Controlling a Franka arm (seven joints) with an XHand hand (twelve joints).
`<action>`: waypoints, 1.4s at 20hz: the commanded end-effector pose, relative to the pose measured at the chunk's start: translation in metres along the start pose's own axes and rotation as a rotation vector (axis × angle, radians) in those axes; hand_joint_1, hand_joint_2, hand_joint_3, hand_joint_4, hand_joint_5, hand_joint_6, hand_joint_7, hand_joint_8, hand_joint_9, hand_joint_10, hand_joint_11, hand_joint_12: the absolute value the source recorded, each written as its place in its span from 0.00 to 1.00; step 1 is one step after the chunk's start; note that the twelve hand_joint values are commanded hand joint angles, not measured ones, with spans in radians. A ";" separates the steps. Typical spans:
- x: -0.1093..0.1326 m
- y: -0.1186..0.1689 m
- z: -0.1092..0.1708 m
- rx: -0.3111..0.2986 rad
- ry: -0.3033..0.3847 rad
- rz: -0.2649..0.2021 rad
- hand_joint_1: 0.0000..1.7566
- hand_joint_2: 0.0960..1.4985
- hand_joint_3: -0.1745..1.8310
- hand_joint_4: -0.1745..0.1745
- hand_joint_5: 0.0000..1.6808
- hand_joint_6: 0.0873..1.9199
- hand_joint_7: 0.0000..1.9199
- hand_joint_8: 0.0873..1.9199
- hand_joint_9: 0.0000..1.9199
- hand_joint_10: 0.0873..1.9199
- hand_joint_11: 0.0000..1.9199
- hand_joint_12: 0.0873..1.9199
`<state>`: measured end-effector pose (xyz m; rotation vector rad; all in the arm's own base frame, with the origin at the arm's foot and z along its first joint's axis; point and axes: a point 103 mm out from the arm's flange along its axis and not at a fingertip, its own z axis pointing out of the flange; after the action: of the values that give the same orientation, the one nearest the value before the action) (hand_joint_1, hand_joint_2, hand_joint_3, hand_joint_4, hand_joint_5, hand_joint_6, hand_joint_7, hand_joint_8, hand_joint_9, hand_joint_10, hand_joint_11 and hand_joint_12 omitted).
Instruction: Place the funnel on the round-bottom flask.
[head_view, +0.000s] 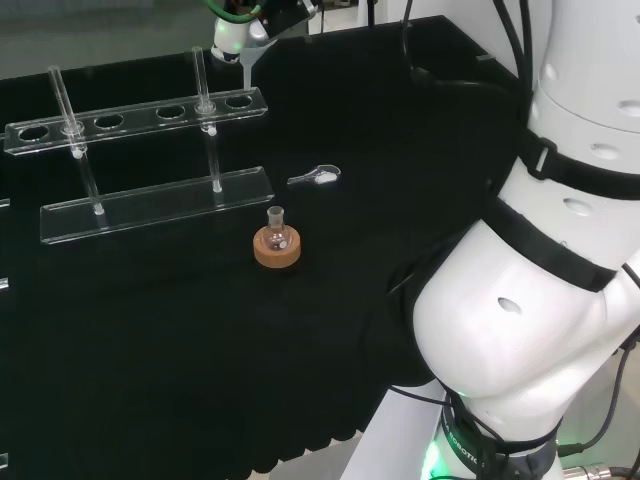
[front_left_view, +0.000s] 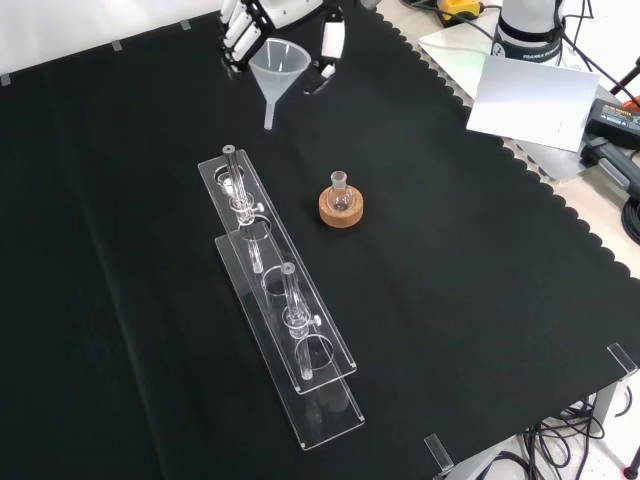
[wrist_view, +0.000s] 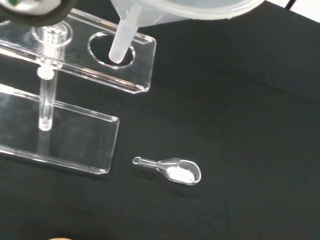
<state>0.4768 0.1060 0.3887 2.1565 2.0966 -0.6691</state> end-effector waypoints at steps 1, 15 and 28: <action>0.011 -0.038 0.021 0.047 -0.038 0.023 0.50 0.44 0.40 0.37 0.37 0.29 0.37 0.32 0.52 0.16 0.40 0.57; 0.040 -0.068 0.073 0.148 -0.064 0.037 0.50 0.45 0.40 0.37 0.37 0.30 0.37 0.33 0.53 0.15 0.40 0.57; 0.058 -0.055 0.122 0.236 -0.072 0.009 0.50 0.45 0.40 0.38 0.37 0.30 0.36 0.33 0.53 0.15 0.40 0.57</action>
<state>0.3901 0.1274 0.2933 2.2020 2.0542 -0.9868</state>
